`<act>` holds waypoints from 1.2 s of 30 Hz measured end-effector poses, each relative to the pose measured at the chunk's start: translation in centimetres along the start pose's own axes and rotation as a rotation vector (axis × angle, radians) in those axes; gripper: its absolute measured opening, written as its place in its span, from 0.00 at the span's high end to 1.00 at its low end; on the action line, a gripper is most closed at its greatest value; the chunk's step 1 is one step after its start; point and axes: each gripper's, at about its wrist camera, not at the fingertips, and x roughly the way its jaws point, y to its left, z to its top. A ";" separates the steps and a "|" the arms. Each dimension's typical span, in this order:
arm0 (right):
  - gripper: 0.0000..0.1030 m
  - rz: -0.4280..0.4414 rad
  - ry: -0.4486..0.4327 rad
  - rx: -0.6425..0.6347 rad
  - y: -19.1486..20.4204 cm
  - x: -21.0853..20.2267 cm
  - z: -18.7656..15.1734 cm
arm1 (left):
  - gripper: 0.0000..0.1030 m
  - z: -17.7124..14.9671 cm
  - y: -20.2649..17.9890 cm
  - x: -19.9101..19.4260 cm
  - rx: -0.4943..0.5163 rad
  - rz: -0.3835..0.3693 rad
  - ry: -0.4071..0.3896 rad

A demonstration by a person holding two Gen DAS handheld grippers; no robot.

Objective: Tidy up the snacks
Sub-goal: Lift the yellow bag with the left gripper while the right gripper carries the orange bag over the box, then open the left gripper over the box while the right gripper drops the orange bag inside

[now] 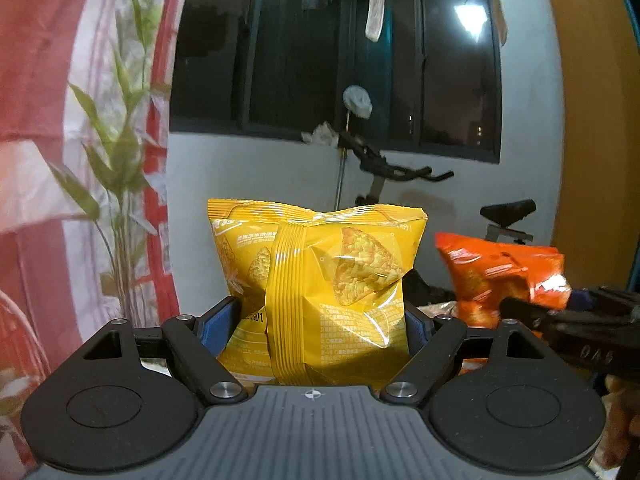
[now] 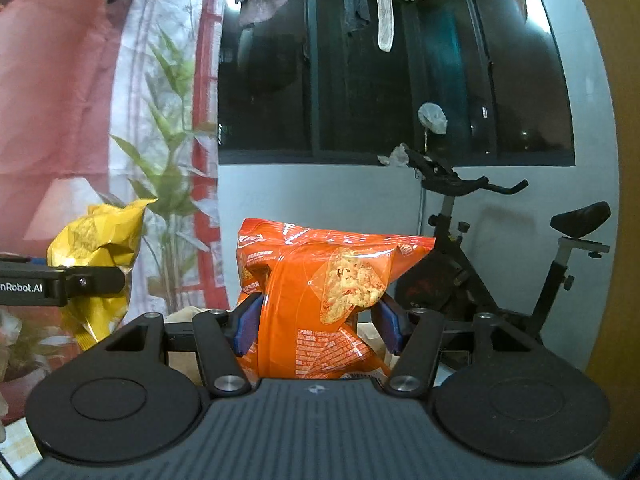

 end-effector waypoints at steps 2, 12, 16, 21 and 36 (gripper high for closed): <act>0.41 0.009 0.026 -0.018 0.4 1.4 -0.4 | 0.19 -0.2 0.2 1.2 -0.009 -0.003 0.025; 0.40 0.068 0.190 -0.053 1.2 4.8 -2.8 | 0.17 -1.0 1.5 5.2 -0.023 -0.014 0.131; 0.38 0.073 0.244 -0.017 0.5 5.2 -3.2 | 0.15 -1.0 1.6 5.8 -0.017 -0.021 0.156; 0.30 0.087 0.272 0.002 -0.1 5.0 -3.2 | 0.15 -1.1 2.1 5.8 -0.036 -0.023 0.173; 0.23 0.126 0.236 0.053 -0.2 0.5 -3.1 | 0.14 -0.5 4.2 0.2 -0.107 -0.052 0.126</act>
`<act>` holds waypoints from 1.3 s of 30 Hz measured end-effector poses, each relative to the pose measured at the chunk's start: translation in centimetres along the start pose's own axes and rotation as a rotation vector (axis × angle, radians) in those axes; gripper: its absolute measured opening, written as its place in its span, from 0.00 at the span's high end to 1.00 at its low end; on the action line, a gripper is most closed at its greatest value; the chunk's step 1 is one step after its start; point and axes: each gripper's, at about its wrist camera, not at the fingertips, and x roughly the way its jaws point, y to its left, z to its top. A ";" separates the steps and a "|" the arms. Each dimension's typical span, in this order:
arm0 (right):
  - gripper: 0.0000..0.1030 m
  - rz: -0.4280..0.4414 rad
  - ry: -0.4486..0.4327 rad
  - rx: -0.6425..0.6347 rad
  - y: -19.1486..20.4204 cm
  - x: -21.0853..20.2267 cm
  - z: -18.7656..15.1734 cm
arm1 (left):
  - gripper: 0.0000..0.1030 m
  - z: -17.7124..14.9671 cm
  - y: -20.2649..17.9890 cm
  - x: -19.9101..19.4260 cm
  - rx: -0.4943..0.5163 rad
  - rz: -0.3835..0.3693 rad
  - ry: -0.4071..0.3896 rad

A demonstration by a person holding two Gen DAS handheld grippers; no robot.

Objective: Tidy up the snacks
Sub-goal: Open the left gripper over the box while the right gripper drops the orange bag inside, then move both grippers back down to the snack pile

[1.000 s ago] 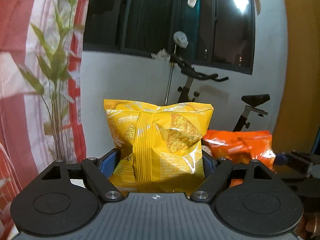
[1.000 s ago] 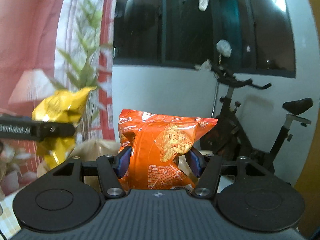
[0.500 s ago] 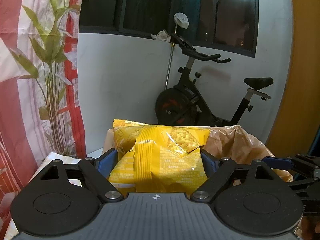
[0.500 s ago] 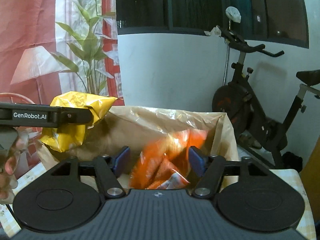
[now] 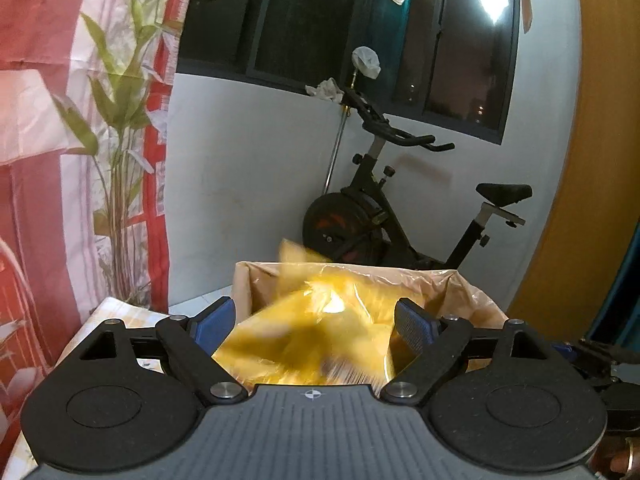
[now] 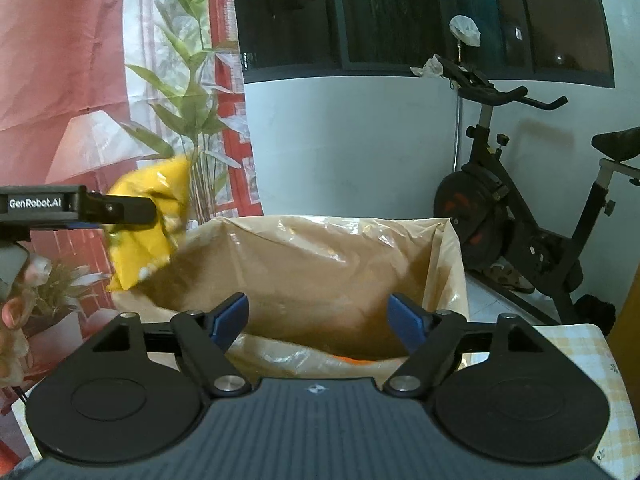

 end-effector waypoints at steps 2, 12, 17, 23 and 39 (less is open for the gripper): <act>0.23 0.004 -0.004 0.014 0.0 -0.5 -0.3 | 0.14 -0.2 0.2 -0.3 -0.005 -0.009 -0.001; 0.23 0.003 -0.011 0.043 0.3 -2.2 -1.3 | 0.18 -0.6 -0.2 0.6 -0.045 -0.027 0.007; 0.23 -0.028 -0.018 0.020 0.3 -3.9 -2.1 | 0.18 -1.8 -0.3 -1.8 -0.001 0.001 -0.029; 0.12 -0.022 0.036 -0.021 1.0 -5.5 -5.4 | 0.17 -5.5 1.2 -4.3 -0.007 0.091 -0.019; 0.05 -0.098 0.216 -0.342 4.5 -4.7 -15.1 | 0.17 -12.9 4.9 -4.6 -0.177 0.205 0.131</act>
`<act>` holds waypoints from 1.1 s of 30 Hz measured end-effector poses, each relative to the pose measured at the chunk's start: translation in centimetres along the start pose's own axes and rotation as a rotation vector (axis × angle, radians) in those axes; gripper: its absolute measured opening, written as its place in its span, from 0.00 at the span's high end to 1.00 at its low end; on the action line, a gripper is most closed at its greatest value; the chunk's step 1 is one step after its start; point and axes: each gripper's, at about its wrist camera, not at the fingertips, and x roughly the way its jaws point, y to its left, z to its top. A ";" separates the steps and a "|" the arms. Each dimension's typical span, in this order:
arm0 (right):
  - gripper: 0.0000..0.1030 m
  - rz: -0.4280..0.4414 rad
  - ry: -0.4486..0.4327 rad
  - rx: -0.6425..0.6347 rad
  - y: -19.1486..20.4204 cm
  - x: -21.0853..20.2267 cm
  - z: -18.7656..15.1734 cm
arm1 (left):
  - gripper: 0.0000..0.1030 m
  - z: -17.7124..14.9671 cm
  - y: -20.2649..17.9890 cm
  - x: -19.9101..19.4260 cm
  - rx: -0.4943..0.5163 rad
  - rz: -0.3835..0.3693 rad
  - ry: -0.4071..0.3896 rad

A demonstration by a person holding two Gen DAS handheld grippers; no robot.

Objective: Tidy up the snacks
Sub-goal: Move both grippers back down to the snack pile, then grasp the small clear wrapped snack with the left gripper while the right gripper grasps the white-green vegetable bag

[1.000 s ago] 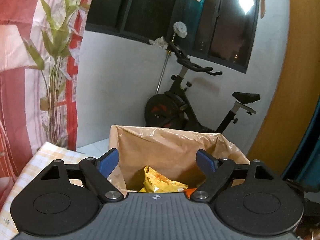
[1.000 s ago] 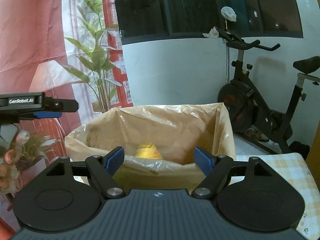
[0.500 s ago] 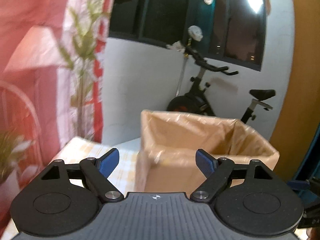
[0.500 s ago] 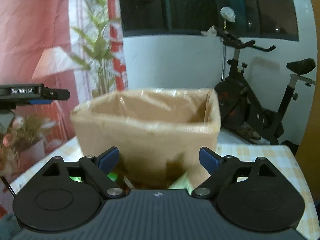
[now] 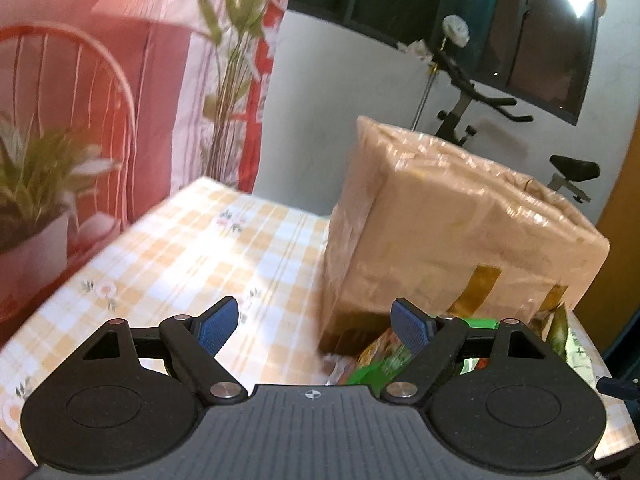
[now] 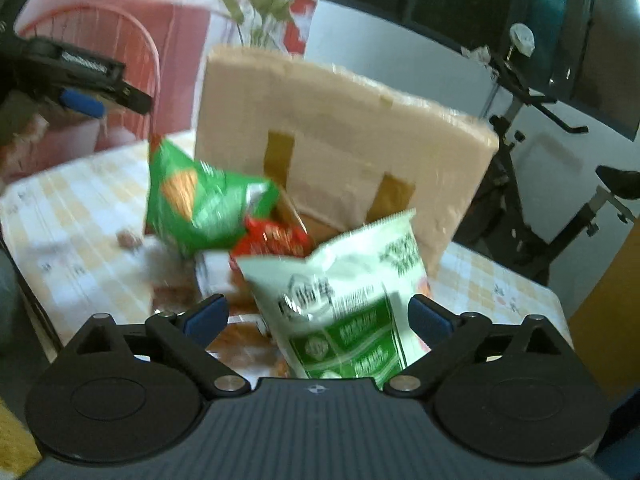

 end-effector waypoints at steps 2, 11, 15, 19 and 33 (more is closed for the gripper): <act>0.05 -0.033 0.038 0.024 -0.3 1.2 -0.4 | 0.17 -0.4 0.4 0.4 -0.009 -0.019 0.017; 0.05 -0.094 0.068 0.059 -1.4 3.9 -1.6 | 0.20 -2.3 2.6 3.0 0.007 0.011 0.147; 0.18 -0.095 0.039 0.072 -1.6 3.5 -2.0 | 0.25 -2.9 4.2 3.7 -0.049 0.010 0.176; 0.26 -0.091 0.028 0.100 -2.2 3.1 -2.1 | 0.35 -3.9 3.1 4.5 0.003 -0.005 0.210; 0.28 -0.085 0.026 0.112 -2.0 2.9 -1.9 | 0.61 -4.4 2.0 7.1 0.163 -0.137 0.305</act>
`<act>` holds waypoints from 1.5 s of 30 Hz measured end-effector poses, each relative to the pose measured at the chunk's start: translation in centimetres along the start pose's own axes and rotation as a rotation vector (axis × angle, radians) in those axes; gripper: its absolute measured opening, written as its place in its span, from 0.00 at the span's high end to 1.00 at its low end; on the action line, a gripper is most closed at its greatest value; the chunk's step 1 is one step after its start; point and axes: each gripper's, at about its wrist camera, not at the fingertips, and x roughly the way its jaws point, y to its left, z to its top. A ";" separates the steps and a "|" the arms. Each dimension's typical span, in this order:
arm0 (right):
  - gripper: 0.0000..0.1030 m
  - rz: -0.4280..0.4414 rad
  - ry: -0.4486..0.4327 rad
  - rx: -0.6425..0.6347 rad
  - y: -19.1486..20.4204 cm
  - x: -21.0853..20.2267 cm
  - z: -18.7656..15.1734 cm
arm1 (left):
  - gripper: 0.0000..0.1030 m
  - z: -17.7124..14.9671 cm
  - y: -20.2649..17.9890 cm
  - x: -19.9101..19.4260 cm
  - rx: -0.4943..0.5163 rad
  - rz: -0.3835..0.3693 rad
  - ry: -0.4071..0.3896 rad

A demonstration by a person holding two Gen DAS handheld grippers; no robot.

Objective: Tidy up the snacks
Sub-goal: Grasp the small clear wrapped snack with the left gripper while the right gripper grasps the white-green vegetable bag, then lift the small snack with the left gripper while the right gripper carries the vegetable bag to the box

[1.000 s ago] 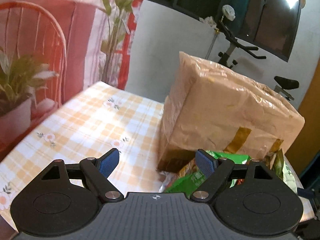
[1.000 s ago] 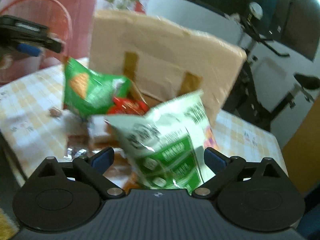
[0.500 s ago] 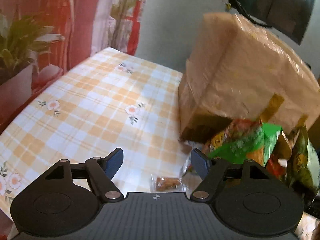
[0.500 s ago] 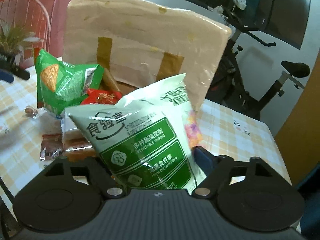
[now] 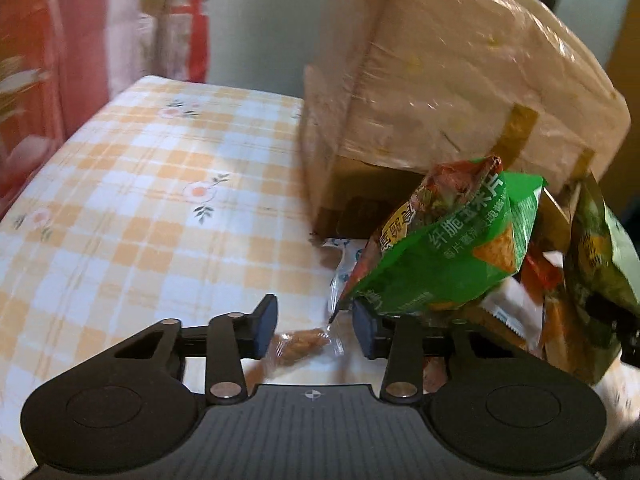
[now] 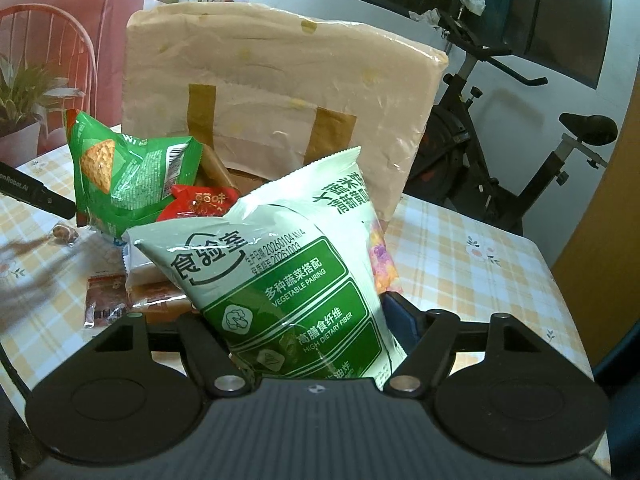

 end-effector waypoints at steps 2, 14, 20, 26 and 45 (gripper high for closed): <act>0.28 0.002 0.002 -0.001 0.0 0.0 0.0 | 0.62 0.4 0.1 0.1 0.062 -0.011 0.004; 0.28 0.012 0.004 0.007 -0.3 0.0 0.1 | 0.62 -0.8 0.9 1.4 0.257 -0.103 0.105; 0.28 0.015 0.003 0.005 -0.3 0.0 0.1 | 0.62 -1.7 -0.2 1.1 0.311 -0.096 0.121; 0.28 0.015 0.003 0.005 -0.4 0.0 0.1 | 0.80 -1.8 -0.6 1.0 0.285 -0.034 0.107; 0.33 -0.028 -0.074 0.159 -3.9 -3.6 0.7 | 0.82 -0.3 -0.1 -5.0 0.052 0.010 -0.097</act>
